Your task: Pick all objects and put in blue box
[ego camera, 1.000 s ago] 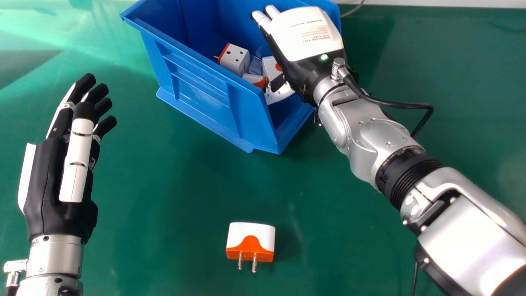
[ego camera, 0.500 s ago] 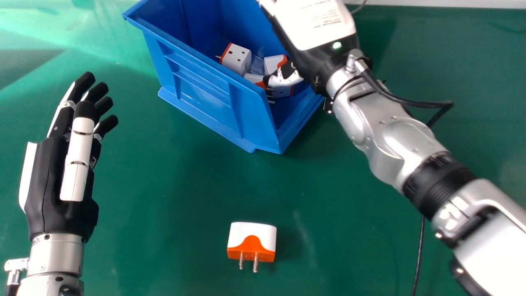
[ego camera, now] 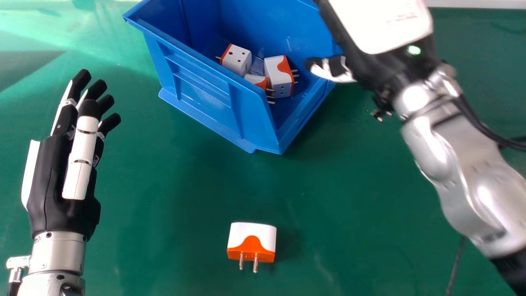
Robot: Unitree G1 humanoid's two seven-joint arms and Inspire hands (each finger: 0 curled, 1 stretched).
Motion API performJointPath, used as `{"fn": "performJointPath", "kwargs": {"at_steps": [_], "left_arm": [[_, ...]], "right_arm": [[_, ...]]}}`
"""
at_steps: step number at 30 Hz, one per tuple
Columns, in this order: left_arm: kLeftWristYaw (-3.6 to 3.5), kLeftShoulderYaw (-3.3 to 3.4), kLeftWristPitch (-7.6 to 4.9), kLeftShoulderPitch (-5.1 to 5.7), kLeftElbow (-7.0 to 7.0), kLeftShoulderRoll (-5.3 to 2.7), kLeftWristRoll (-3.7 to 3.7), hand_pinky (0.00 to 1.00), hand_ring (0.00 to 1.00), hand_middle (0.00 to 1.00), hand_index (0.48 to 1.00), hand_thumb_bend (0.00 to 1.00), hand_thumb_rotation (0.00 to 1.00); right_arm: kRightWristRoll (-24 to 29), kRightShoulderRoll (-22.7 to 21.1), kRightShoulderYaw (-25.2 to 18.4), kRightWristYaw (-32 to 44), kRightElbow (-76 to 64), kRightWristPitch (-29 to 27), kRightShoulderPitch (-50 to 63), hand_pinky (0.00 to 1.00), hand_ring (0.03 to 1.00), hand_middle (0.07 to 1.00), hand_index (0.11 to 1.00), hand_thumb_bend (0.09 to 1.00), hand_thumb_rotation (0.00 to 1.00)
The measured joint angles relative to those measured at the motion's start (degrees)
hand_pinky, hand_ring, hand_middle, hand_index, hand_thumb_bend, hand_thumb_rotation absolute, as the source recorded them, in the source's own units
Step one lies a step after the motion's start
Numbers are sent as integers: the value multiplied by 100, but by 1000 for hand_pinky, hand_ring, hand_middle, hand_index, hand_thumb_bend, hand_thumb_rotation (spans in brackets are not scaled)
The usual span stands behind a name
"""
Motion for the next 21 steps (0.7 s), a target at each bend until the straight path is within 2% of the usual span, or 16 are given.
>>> {"fn": "performJointPath", "kwargs": {"at_steps": [4, 5, 8, 13, 21], "left_arm": [[-1, -6, 31, 35, -32, -5, -5, 876, 910, 922, 930, 509, 747], [-15, -20, 32, 36, -38, -5, -3, 879, 913, 926, 931, 509, 746], [-66, -35, 29, 74, -57, -2, -3, 884, 917, 930, 933, 513, 745], [-77, -79, 30, 148, -141, -9, -1, 914, 936, 948, 947, 511, 751], [-48, -95, 28, 273, -184, -87, 7, 918, 939, 949, 944, 481, 762]], "right_arm": [[114, -267, -542, 388, -1113, -56, 1207, 650, 803, 857, 839, 448, 74], [186, -270, -661, 436, -1313, -89, 1547, 650, 805, 860, 843, 464, 111], [288, -245, -896, 422, -1654, -288, 2482, 644, 800, 859, 843, 489, 141], [296, 39, -1162, -59, -1823, -663, 3695, 620, 769, 836, 833, 554, 299], [222, 643, -1186, -491, -2049, -1151, 4786, 609, 753, 814, 820, 582, 338]]}}
